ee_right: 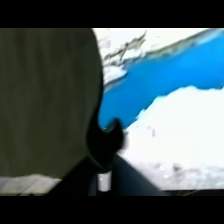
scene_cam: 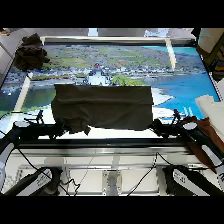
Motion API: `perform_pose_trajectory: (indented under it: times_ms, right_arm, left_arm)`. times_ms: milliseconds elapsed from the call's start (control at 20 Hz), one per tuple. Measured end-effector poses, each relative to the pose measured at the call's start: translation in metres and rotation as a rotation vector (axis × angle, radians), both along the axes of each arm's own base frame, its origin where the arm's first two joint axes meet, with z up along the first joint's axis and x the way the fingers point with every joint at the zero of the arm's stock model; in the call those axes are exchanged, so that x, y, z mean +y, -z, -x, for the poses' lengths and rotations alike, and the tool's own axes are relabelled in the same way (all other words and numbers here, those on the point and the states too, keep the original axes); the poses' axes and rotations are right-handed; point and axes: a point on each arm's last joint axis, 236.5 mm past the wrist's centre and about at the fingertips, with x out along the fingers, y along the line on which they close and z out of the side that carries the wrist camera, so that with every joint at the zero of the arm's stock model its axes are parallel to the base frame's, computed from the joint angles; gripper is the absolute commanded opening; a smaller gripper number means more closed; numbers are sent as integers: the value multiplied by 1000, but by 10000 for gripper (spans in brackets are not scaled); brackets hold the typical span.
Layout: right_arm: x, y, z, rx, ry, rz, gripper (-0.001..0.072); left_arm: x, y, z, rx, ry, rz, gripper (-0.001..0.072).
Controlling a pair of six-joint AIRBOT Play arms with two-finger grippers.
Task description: Fold the shirts.
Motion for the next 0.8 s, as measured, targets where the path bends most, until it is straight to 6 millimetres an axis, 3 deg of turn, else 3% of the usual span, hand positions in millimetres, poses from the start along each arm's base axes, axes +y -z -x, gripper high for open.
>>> perform_pose_trajectory:
  times_ms: [200,350,450,600,800]
  right_arm:
    - [-3,-8,-8,-57,-45,39,29]
    - [-6,-40,-21,-151,-69,56,28]
    - [-20,-65,-25,-206,-55,88,28]
    - [-53,-94,-17,-242,-15,164,28]
    - [-84,-109,5,-229,18,223,28]
  left_arm:
    - [-4,-8,-6,-42,19,16,10]
    - [-10,-27,-15,-118,23,41,10]
    - [-15,-43,-14,-167,49,51,10]
    - [-28,-66,5,-195,128,71,10]
    - [-41,-91,38,-196,219,76,9]
